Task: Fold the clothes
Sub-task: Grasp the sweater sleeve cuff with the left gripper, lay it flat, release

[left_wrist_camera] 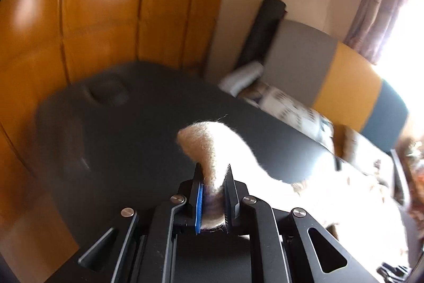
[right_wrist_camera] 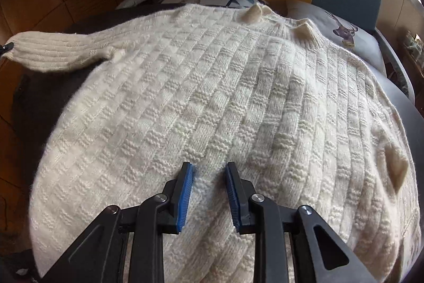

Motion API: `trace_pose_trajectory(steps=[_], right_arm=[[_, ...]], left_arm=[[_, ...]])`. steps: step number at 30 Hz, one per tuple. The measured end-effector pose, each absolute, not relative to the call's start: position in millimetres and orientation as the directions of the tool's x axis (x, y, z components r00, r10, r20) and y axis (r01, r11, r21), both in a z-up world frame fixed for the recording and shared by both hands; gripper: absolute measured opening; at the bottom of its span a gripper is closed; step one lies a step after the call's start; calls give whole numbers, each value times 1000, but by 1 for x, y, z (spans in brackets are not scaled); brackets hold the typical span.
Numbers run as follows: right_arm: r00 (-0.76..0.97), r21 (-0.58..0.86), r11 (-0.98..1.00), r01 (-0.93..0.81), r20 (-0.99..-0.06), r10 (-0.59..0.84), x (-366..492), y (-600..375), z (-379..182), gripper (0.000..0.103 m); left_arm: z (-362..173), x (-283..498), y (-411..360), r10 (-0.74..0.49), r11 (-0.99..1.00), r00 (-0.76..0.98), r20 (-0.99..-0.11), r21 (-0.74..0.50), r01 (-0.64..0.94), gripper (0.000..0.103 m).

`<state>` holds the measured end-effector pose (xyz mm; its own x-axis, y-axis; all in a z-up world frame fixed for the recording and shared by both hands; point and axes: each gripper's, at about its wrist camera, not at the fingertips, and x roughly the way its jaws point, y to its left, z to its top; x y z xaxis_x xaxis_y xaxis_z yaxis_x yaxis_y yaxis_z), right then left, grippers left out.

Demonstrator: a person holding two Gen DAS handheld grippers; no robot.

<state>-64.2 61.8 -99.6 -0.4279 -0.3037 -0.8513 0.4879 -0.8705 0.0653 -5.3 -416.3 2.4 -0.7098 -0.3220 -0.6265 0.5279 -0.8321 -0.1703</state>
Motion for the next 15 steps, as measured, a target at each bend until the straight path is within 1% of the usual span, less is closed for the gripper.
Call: trace_pose_trajectory(steps=[2, 4, 8, 10, 13, 14, 15], right_arm=[[-432, 82, -870, 487, -843, -322, -63, 65, -102, 26], [-430, 90, -869, 487, -841, -328, -64, 67, -104, 26], [-434, 86, -868, 489, -839, -327, -64, 66, -106, 26], [-441, 90, -871, 484, -835, -331, -64, 68, -108, 26], [-446, 85, -875, 476, -835, -323, -62, 67, -109, 26], [-447, 83, -876, 474, -835, -321, -61, 66, -109, 26], [-449, 83, -878, 472, -834, -320, -60, 66, -109, 27]], left_arm=[[3, -16, -433, -359, -823, -687, -632, -133, 552, 12], [-9, -36, -443, -388, -821, -650, -654, -75, 566, 12], [-52, -52, -453, -363, -831, -563, -743, -15, 556, 12], [-80, -53, -459, -328, -824, -517, -791, -29, 566, 12], [-119, -43, -477, -238, -790, -434, -869, -86, 607, 14], [-123, -36, -484, -206, -773, -446, -871, -135, 619, 16], [-120, -27, -493, -174, -750, -478, -861, -198, 631, 20]])
